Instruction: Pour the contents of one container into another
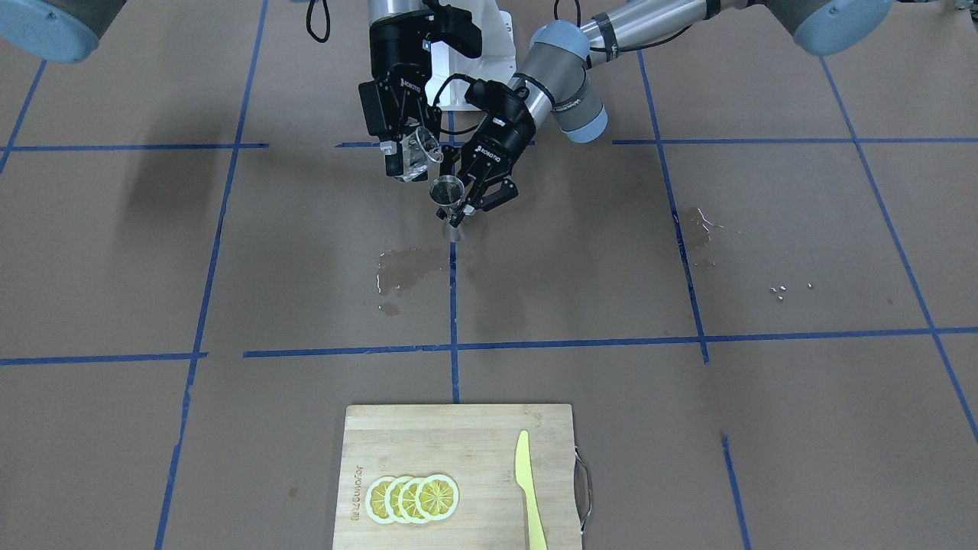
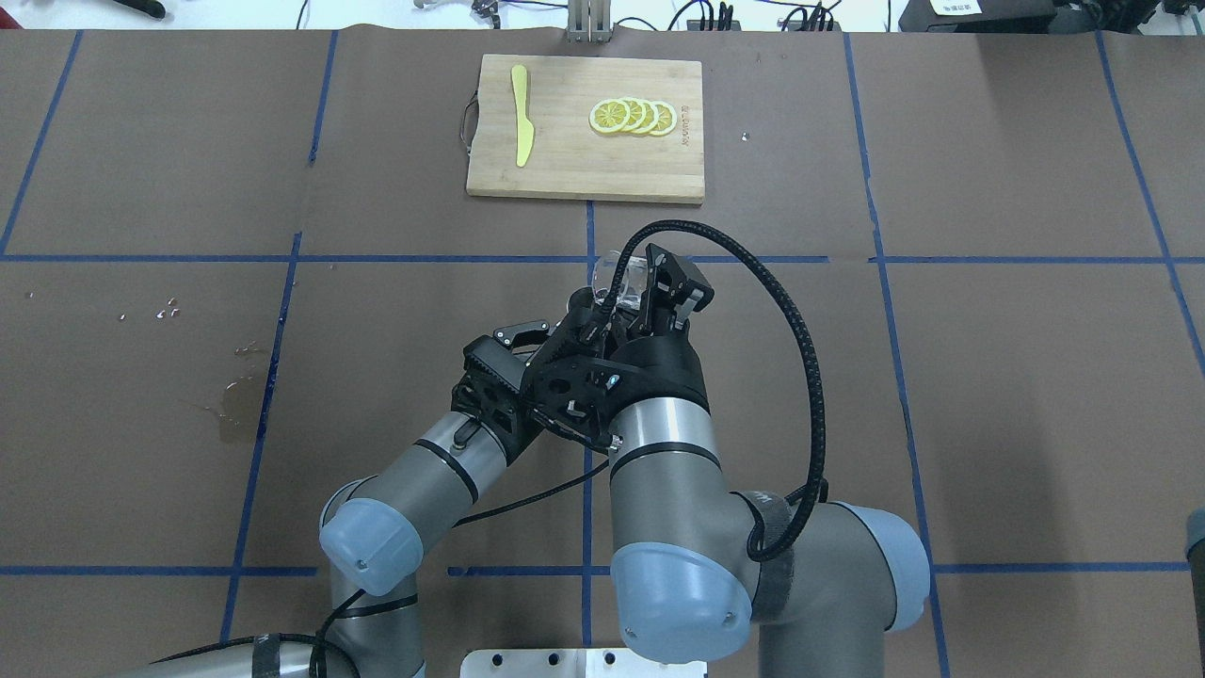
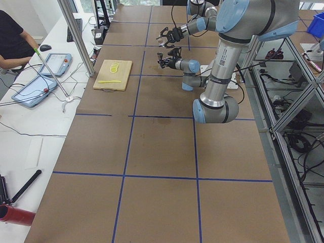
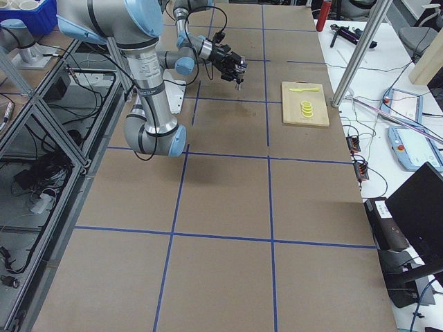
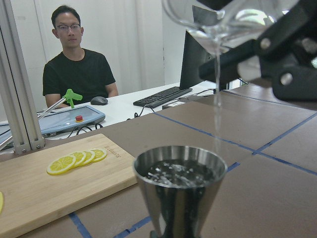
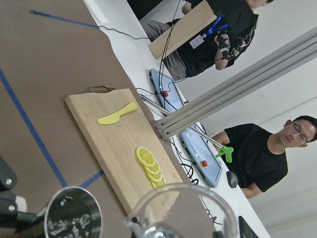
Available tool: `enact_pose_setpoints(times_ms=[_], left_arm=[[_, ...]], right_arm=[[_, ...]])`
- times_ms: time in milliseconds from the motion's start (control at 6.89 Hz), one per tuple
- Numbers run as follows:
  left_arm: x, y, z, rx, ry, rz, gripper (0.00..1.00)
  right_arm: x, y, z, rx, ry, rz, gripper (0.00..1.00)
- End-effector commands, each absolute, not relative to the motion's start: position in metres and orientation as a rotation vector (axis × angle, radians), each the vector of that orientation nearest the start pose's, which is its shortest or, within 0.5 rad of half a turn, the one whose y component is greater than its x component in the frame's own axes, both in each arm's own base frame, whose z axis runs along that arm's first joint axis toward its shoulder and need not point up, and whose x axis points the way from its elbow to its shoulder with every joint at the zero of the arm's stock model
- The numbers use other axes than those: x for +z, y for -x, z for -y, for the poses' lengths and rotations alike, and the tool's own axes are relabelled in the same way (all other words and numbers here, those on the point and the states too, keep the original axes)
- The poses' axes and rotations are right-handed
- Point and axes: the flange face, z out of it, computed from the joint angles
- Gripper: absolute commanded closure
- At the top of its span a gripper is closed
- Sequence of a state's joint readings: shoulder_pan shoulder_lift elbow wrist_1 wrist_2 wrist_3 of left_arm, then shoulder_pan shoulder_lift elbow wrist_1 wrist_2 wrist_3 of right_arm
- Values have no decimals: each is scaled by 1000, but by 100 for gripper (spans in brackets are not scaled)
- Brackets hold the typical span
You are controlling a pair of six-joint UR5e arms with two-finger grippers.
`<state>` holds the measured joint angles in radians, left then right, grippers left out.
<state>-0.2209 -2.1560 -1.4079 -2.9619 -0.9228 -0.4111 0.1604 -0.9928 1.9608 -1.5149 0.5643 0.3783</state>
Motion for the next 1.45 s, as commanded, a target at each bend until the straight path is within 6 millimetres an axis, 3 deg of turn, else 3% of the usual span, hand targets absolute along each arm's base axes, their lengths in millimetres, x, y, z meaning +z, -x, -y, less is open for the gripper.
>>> enact_pose_setpoints(times_ms=[0,145,435,580,725,870,1015,1160,1306], left_arm=[[242,-586,330,91,-1433,-1028,100],[246,-579,328,90,-1434,-1030,100],[242,-561,325,57,-1448,-1035,100],[270,-539,324,20,-1454,-996,100],[272,-517,318,-5,-1465,-1028,100],[301,-496,316,-1,-1461,-1013,100],[357,-455,307,-7,-1460,-1019,100],[400,-417,301,-58,-1477,-1035,100],[429,-393,304,-150,-1496,-955,100]], right_arm=[[144,495,303,-55,-1293,454,100],[165,485,303,98,-1267,588,100],[222,452,300,199,-1252,675,100],[261,435,298,211,-1235,666,100],[308,408,293,228,-1221,671,100],[348,384,288,230,-1221,675,100],[372,368,286,224,-1219,668,100],[375,366,285,221,-1218,663,100],[376,366,285,221,-1218,662,100]])
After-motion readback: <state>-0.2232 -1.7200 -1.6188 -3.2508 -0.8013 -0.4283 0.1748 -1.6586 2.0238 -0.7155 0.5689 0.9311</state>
